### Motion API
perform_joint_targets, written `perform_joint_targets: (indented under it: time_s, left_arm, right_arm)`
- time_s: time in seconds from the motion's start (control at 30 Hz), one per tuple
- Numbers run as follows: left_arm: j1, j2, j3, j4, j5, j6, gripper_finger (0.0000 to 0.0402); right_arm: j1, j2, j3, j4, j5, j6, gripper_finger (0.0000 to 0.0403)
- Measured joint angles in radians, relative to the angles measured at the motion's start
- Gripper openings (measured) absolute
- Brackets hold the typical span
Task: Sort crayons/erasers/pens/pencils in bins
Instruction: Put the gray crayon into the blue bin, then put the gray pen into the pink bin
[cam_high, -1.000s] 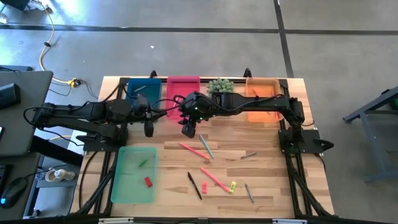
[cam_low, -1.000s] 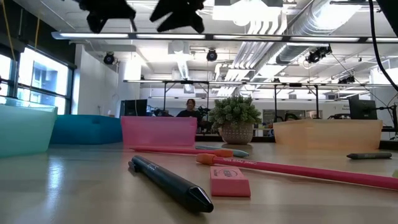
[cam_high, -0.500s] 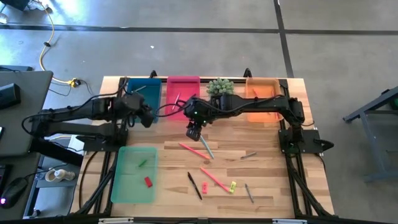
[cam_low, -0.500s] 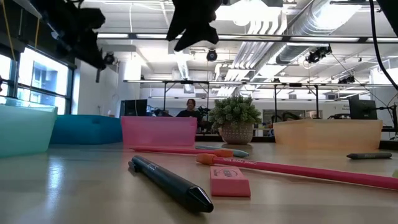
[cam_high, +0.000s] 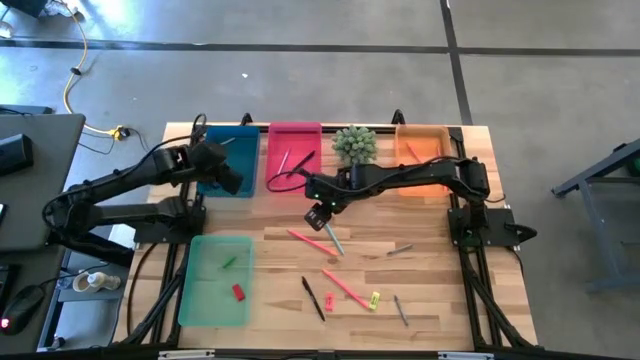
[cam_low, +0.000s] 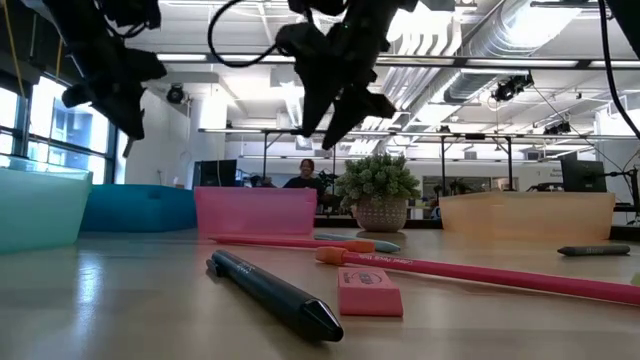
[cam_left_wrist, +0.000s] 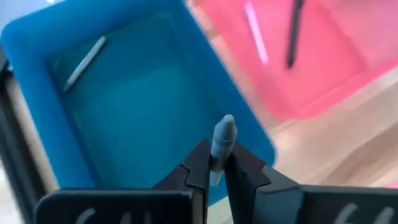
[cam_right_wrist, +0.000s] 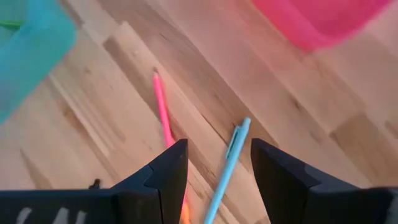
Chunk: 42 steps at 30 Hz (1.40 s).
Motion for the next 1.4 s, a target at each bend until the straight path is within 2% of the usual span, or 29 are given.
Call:
perform_joint_targets:
  time_s: [0.2, 0.57, 0.73, 0.87, 1.13, 1.27, 1.4]
  left_arm:
    - [0.066, 0.108, 0.0, -0.001, 0.019, 0.049, 0.0021]
    - [0.19, 0.275, 0.0, 0.029, 0.013, 0.118, 0.0021]
    - [0.227, 0.319, 0.0, 0.059, 0.027, 0.129, 0.0026]
    - [0.243, 0.338, 0.0, 0.064, 0.05, 0.147, 0.0048]
    - [0.246, 0.352, 0.0, 0.064, 0.057, 0.155, 0.0122]
    - [0.246, 0.351, 0.002, 0.062, 0.097, 0.155, 0.0151]
    - [0.246, 0.351, 0.042, 0.056, 0.158, 0.188, 0.0162]
  right_arm:
    - [0.003, 0.0, -0.05, 0.009, 0.022, 0.11, 0.0167]
    - [0.046, 0.0, -0.059, 0.016, 0.271, 0.154, 0.0167]
    - [0.061, 0.001, -0.059, 0.025, 0.293, 0.142, 0.0167]
    - [0.067, 0.012, -0.059, 0.03, 0.293, 0.147, 0.0167]
    - [0.071, 0.032, -0.059, 0.053, 0.289, 0.165, 0.0167]
    - [0.07, 0.042, -0.059, 0.059, 0.278, 0.187, 0.0167]
    - [0.071, 0.059, -0.058, 0.062, 0.261, 0.199, 0.0167]
